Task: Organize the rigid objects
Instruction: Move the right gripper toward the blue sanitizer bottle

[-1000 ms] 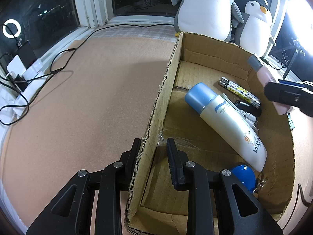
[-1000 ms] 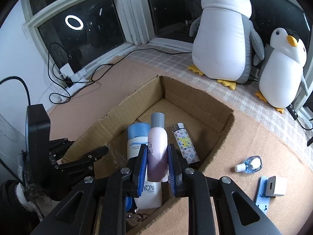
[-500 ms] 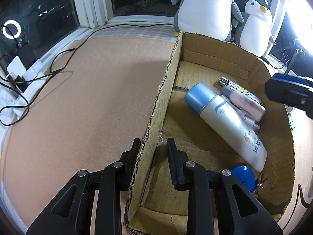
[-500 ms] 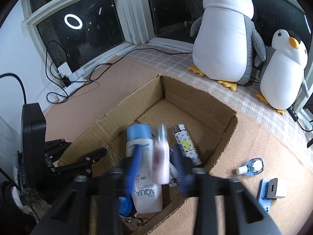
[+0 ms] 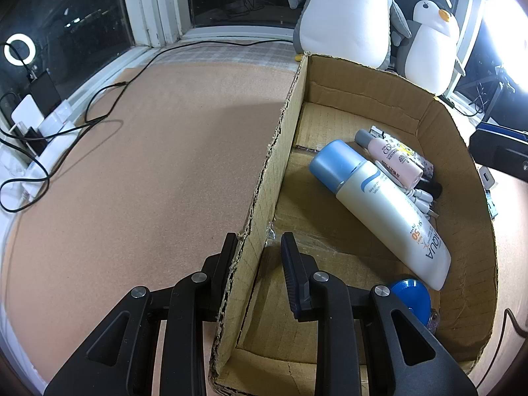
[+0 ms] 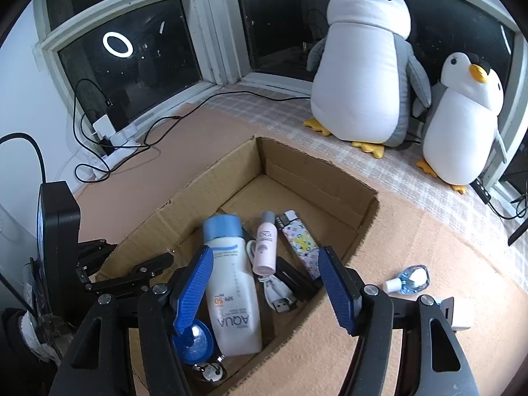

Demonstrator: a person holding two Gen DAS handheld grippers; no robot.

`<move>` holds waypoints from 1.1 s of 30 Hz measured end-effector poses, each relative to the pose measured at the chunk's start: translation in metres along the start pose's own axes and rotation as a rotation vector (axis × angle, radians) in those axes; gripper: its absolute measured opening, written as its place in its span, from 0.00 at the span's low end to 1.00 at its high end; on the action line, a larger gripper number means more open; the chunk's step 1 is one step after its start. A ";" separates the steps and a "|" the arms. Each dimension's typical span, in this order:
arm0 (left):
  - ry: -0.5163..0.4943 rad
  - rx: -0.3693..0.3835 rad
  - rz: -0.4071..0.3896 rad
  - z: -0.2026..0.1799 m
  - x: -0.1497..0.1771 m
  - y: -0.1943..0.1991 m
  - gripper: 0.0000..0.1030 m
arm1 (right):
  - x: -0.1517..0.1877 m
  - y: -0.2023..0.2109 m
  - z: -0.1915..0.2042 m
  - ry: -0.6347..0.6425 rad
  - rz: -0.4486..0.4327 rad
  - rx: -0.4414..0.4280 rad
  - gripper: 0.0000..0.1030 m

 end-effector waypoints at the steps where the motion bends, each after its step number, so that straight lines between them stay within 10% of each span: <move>1: 0.000 0.001 0.000 0.000 0.000 0.000 0.24 | 0.000 0.002 -0.002 -0.005 -0.004 0.002 0.60; 13: 0.002 0.000 0.001 -0.001 0.000 0.000 0.24 | 0.000 0.040 -0.069 -0.105 -0.056 0.032 0.61; 33: 0.005 0.002 0.000 0.000 0.000 0.000 0.24 | 0.010 -0.016 -0.138 -0.462 0.127 -0.017 0.58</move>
Point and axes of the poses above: each gripper's, at about its wrist camera, not at the fingertips, and y roughly against the way its jaws point, z to its left, x to its underside, the point moved 7 cm from there along -y, roughly the way its jaws point, and after that the axes turned 15 degrees about -y, right-handed, at the moved point
